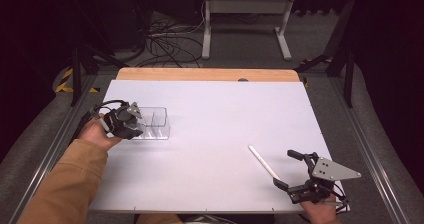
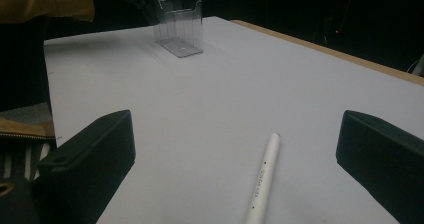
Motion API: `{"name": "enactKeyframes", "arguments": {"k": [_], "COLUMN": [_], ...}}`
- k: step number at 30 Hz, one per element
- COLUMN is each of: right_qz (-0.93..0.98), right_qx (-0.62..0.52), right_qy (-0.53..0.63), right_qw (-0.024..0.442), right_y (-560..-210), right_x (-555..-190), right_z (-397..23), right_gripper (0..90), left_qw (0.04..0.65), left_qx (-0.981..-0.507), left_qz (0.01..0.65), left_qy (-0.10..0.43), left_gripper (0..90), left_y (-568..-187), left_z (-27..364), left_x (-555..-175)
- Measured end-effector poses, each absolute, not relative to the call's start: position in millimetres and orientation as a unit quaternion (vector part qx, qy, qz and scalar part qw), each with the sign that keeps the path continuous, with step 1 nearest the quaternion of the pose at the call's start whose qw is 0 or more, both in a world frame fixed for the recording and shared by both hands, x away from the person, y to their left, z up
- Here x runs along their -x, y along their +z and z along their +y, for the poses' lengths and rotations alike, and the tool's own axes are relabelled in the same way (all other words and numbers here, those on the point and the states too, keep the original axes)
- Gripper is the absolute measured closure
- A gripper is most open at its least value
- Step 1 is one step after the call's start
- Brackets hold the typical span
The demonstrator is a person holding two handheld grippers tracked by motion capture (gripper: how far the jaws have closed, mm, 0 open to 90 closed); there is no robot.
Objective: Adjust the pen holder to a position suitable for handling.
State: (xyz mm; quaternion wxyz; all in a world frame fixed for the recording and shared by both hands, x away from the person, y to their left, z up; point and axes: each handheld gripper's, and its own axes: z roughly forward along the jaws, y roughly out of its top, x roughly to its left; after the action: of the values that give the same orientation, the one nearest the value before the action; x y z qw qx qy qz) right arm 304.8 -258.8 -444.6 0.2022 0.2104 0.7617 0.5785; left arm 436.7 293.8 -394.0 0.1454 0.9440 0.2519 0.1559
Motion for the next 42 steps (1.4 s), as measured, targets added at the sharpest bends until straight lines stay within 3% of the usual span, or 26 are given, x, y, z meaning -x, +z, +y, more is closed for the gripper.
{"name": "enactKeyframes", "arguments": {"k": [7,16,32,42], "right_qz": [0.761,0.760,0.760,0.761], "right_qx": [-0.208,-0.209,-0.209,-0.208], "right_qy": [0.580,0.581,0.581,0.581], "right_qw": [0.202,0.203,0.201,0.201], "right_y": [-444.6,-444.6,-444.7,-444.5], "right_x": [-304.9,-304.6,-305.0,-304.6], "right_z": [-258.5,-258.4,-258.4,-259.1], "right_gripper": [3.0,2.9,2.9,3.0], "left_qw": [0.132,0.160,0.223,0.226], "left_qx": [-0.952,-0.964,-0.961,-0.967], "left_qz": [0.233,0.183,0.120,0.071], "left_qy": [0.148,0.110,0.107,0.099], "left_gripper": [70.2,87.6,87.6,87.5], "left_y": [-391.1,-381.8,-348.9,-343.4], "left_z": [292.6,288.3,243.3,202.0], "left_x": [-432.2,-424.9,-412.8,-409.7]}}
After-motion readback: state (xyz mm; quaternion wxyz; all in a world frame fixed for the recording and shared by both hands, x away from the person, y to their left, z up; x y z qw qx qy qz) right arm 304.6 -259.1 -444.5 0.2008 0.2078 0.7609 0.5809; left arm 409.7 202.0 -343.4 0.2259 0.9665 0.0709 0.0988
